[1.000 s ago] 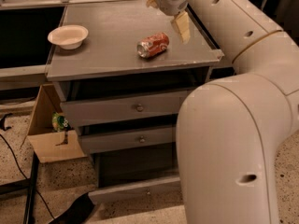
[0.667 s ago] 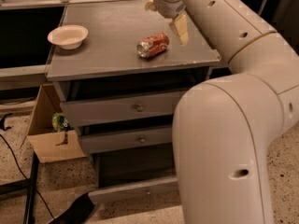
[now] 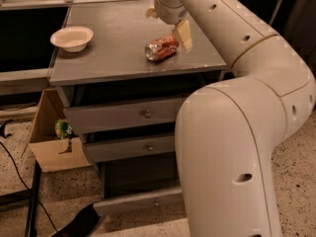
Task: Place coke can into bottom drawer
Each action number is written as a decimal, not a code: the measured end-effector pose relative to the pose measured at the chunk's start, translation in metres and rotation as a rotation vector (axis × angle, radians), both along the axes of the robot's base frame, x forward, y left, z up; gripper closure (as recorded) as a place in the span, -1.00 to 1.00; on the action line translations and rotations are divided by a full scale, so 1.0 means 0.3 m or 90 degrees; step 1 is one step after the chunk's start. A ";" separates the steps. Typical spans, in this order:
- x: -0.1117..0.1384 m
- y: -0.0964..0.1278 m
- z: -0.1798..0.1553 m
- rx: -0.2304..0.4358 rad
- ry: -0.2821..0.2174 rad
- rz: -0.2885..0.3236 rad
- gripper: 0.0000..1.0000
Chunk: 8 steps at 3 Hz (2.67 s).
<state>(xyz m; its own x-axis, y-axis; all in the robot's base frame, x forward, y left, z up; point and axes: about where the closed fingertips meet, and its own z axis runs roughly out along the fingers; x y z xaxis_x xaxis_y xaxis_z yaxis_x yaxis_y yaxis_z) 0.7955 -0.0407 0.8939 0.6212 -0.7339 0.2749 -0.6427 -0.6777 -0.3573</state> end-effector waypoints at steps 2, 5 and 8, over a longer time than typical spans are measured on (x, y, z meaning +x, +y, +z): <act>-0.030 0.089 -0.084 -0.012 0.034 0.035 -1.00; -0.010 0.162 -0.130 -0.042 0.041 0.066 -1.00; 0.076 0.088 -0.074 -0.053 0.010 0.017 -1.00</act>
Offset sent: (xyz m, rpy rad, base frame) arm -0.0199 0.0397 -0.0362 -0.0318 0.0855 0.0843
